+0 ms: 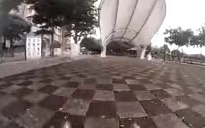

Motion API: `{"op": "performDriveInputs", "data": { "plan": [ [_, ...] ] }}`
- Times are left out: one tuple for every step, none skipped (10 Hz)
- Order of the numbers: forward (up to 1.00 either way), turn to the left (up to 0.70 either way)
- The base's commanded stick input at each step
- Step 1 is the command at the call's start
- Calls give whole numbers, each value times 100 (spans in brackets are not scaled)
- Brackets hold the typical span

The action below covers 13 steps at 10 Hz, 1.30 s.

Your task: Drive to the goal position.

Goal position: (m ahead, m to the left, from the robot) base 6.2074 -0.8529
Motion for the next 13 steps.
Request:
{"op": "performDriveInputs", "data": {
  "plan": [
    [100, -19],
    [100, 0],
    [100, 0],
    [100, 0],
    [100, 0],
    [100, 0],
    [100, 0],
    [100, -17],
    [100, -36],
    [100, -17],
    [100, -1],
    [100, 0],
    [100, 0]
  ]
}}
